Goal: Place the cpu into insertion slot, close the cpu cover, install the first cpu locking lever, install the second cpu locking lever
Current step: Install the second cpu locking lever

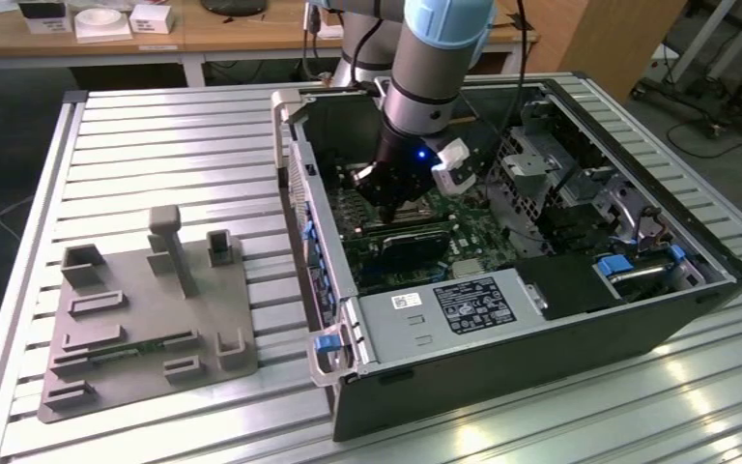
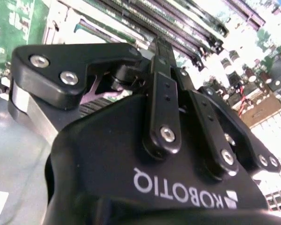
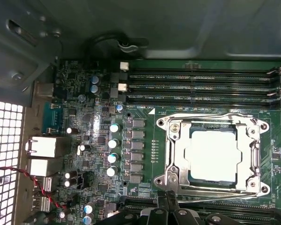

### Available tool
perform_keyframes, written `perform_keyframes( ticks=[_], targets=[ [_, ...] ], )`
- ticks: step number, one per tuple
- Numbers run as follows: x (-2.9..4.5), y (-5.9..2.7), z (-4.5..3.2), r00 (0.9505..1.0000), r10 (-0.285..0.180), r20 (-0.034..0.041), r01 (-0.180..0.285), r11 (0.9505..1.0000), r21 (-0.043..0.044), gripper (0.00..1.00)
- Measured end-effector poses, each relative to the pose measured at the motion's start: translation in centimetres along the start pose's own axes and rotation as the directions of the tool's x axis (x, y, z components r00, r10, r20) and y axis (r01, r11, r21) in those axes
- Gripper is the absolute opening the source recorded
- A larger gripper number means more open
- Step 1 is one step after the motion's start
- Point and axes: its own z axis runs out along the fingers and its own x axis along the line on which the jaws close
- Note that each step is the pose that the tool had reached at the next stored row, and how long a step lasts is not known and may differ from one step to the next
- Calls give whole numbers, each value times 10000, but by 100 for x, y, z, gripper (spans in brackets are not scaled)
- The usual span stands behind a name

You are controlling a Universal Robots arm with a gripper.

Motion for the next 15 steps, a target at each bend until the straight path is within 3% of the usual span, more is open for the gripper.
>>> perform_keyframes(
  ticks=[12,15],
  targets=[
    [2,-3,34,10000,0,0,0,10000,-22,10],
    [2,-4,43,10000,-3,1,3,10000,-87,10]
  ],
)
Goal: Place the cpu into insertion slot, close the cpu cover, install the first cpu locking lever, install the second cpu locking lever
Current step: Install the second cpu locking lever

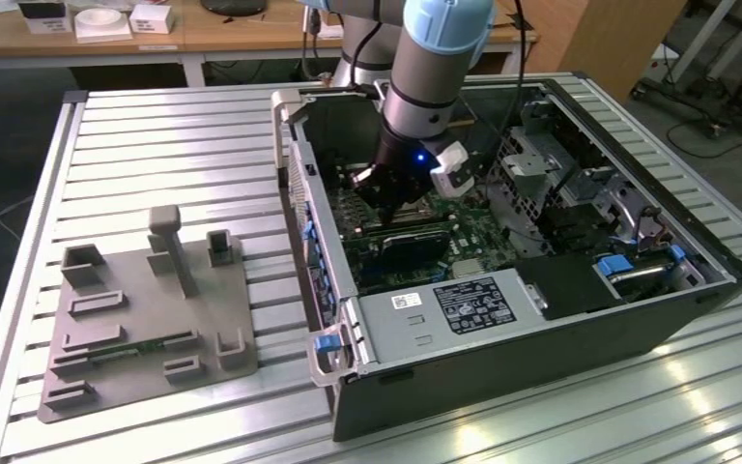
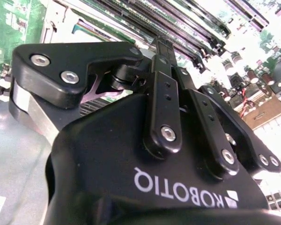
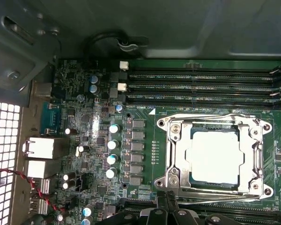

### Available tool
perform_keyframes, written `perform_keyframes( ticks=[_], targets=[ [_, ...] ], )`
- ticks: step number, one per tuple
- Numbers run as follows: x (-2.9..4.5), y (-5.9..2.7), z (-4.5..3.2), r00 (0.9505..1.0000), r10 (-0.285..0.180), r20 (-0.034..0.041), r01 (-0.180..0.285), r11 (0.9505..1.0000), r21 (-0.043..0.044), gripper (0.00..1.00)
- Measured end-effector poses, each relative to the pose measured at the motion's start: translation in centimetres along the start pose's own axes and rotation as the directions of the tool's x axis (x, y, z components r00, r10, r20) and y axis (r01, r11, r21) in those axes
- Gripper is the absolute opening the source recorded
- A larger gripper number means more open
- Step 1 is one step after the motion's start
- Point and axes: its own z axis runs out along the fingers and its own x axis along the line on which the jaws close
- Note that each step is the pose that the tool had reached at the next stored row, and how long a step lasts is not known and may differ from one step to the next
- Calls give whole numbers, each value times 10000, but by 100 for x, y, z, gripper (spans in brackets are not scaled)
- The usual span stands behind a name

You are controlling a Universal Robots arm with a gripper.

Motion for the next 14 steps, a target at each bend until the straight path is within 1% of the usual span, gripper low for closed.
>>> perform_keyframes(
  ticks=[3,4,5,7,14],
  targets=[
    [0,0,5,10000,-6,7,7,9998,-213,10],
    [0,0,8,10000,-9,9,9,9997,-264,10],
    [0,0,12,10000,-9,10,9,9996,-296,10],
    [0,0,17,10000,-9,13,10,9995,-323,10],
    [0,-2,34,10000,-10,11,10,9994,-342,10]
  ],
)
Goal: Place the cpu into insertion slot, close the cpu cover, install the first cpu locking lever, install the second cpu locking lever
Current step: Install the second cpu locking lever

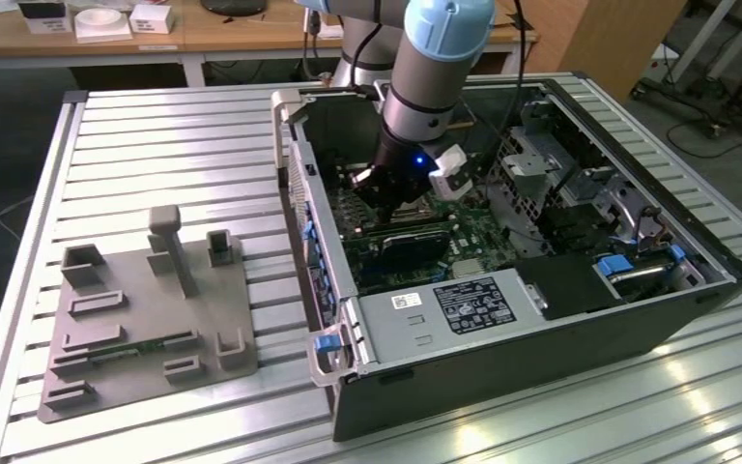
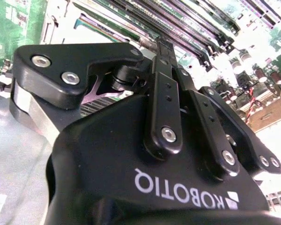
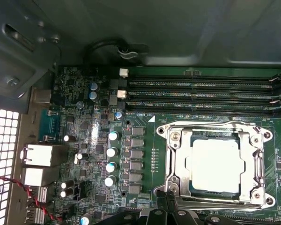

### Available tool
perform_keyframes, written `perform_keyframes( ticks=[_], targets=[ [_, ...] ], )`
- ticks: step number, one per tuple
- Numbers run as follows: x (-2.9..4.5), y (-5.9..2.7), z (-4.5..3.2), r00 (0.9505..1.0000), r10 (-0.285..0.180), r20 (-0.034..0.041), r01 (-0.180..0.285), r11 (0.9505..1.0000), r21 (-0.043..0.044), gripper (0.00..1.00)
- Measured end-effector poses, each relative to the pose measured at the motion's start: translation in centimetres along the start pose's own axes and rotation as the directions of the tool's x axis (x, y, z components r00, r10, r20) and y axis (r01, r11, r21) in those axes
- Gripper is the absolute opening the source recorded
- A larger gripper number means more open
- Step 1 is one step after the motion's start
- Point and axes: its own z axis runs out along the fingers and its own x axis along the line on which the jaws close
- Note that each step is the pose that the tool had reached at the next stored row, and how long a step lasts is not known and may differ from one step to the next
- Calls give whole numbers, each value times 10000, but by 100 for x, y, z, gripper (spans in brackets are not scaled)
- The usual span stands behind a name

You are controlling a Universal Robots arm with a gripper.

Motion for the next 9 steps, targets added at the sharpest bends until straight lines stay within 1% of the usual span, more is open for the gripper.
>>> perform_keyframes(
  ticks=[6,9],
  targets=[
    [0,-1,15,10000,-3,3,3,10000,-74,10],
    [-1,-3,30,10000,-4,6,4,10000,-93,10]
  ],
)
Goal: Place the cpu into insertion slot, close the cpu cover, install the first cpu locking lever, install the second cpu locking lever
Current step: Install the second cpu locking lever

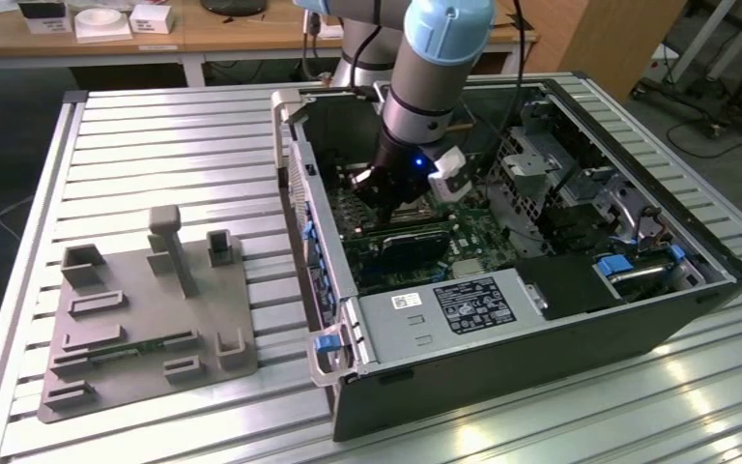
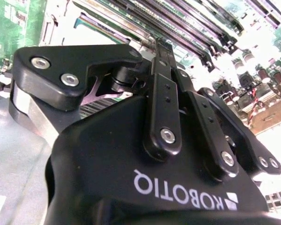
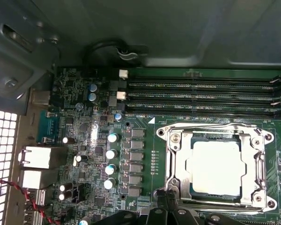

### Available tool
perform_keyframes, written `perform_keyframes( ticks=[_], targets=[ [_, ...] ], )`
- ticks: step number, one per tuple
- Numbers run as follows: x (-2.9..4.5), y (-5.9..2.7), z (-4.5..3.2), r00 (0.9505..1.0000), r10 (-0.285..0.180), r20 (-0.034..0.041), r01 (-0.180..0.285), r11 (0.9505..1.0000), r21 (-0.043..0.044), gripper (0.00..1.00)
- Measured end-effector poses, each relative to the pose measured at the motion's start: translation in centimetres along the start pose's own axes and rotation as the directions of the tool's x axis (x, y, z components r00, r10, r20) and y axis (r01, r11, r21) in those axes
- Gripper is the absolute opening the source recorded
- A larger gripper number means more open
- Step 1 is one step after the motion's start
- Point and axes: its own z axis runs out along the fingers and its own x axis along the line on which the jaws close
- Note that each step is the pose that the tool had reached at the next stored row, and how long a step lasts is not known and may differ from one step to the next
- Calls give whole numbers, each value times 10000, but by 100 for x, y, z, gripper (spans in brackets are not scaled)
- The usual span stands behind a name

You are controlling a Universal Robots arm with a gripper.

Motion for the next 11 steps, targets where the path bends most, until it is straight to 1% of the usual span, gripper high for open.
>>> perform_keyframes(
  ticks=[4,7,8,11],
  targets=[
    [1,-6,22,10000,2,-11,-2,10000,13,10],
    [1,-4,30,10000,0,-4,0,10000,13,10],
    [5,-4,31,10000,1,-4,-1,10000,31,10],
    [12,-2,33,10000,4,-4,-4,9999,133,10]
  ],
)
